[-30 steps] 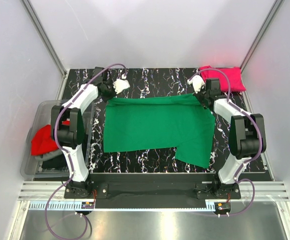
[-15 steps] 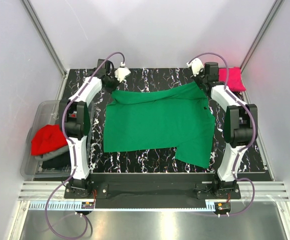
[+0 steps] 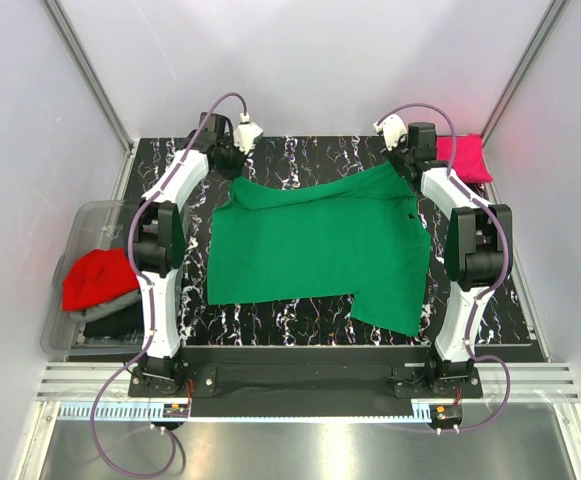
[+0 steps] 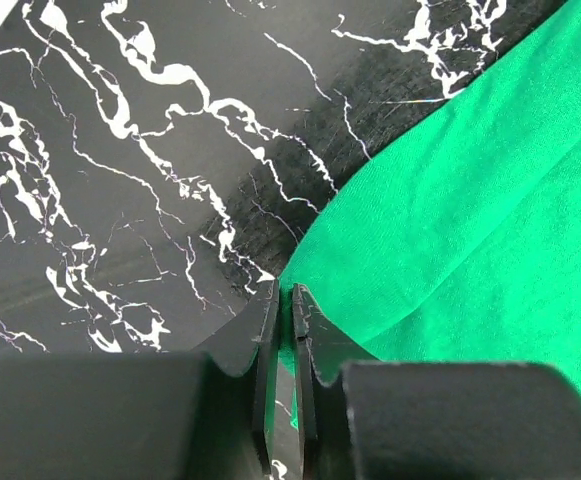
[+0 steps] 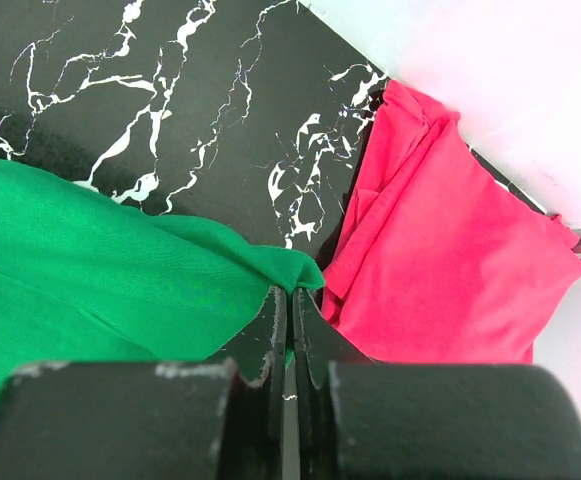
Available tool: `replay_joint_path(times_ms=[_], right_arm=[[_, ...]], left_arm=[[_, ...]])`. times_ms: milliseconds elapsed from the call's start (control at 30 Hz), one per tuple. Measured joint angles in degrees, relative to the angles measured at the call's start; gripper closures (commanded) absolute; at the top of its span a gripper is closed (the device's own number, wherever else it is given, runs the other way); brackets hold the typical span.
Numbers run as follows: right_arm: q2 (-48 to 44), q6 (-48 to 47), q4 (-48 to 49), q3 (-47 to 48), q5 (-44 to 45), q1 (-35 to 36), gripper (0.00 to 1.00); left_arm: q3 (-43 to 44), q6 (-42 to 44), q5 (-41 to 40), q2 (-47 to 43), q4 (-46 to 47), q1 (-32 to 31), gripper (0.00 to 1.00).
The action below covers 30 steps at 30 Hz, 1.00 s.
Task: Fold and stack the t-shirts
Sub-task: Fold the tshirt
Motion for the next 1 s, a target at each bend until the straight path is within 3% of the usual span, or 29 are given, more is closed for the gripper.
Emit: replay_joint_path(times_ms=[67,167,333,500,600,800,1000], right_arm=[[0.0,0.2,0.0,0.0,0.0,0.0,1.00],[0.0,0.4,0.0,0.0,0.0,0.0,1.00],[0.0,0.8,0.0,0.0,0.0,0.0,1.00],[0.0,0.8,0.0,0.0,0.0,0.0,1.00],[0.1,1.0,0.0,0.1,-0.1,0.0,1.00],[0.3,1.2,-0.1,0.8,-0.3,0.0,1.00],[0.3,1.2,-0.2,0.9,-0.5,0.0,1.00]], left_arm=[[0.0,0.0,-0.6,0.0,0.0,-0.2,0.85],[0.0,0.1,-3.8,0.2,0.1,-0.4,0.68],[1.6,-1.5,-14.0,2.1,1.6,-0.4,0.59],[-0.3,-2.4,-16.4,1.2,2.0,-1.0,0.45],[0.0,-3.1,-17.4,1.2,0.5,-2.2,0.45],[14.6,-5.5,-18.6,9.2,-4.7,-3.5,0.47],[19.3,-7.7,-20.0,14.4,-5.5,-2.5,0.52]])
